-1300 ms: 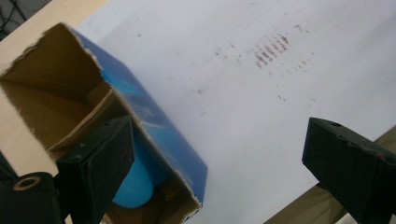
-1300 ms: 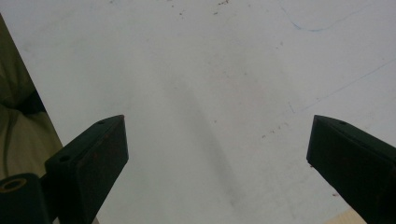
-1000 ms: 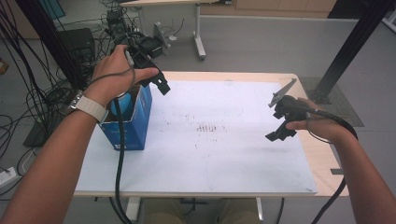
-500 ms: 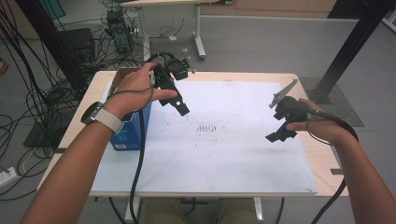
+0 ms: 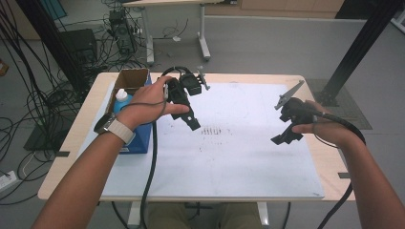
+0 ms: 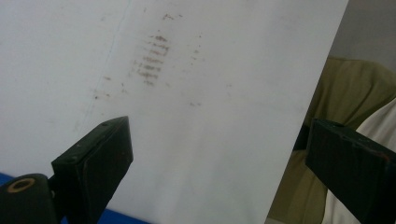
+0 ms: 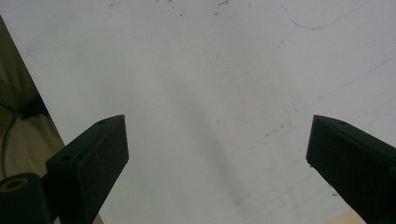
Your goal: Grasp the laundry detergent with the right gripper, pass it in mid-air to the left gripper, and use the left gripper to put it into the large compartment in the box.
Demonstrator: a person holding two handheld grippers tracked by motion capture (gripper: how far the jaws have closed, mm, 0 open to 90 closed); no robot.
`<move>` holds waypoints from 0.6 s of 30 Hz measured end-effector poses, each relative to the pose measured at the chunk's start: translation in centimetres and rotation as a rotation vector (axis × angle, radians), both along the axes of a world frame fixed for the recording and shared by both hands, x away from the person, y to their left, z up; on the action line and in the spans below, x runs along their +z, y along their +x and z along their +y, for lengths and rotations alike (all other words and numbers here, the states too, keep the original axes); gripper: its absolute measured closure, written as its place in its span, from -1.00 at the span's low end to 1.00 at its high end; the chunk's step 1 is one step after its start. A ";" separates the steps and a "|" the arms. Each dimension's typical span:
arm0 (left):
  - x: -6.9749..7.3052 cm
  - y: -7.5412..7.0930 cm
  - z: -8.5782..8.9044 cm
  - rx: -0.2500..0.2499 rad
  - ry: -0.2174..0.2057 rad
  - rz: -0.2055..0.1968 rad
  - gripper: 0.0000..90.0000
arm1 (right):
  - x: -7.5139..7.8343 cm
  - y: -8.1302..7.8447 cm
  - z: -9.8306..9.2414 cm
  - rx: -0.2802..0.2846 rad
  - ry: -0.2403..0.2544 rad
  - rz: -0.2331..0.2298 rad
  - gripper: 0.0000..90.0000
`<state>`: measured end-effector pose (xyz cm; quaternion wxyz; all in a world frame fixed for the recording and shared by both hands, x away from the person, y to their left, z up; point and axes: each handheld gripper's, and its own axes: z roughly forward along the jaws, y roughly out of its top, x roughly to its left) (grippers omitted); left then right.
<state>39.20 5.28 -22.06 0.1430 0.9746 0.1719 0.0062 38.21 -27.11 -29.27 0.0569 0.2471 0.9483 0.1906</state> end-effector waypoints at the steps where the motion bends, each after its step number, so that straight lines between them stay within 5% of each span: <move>1: -0.2 -0.1 -0.2 -0.006 -0.002 0.002 -0.83 | 0.0 0.0 0.0 -0.001 0.000 0.000 -0.88; 18: -0.9 -0.3 -0.8 -0.017 -0.012 0.003 -0.83 | 0.0 0.1 -0.1 -0.004 0.004 -0.006 -0.88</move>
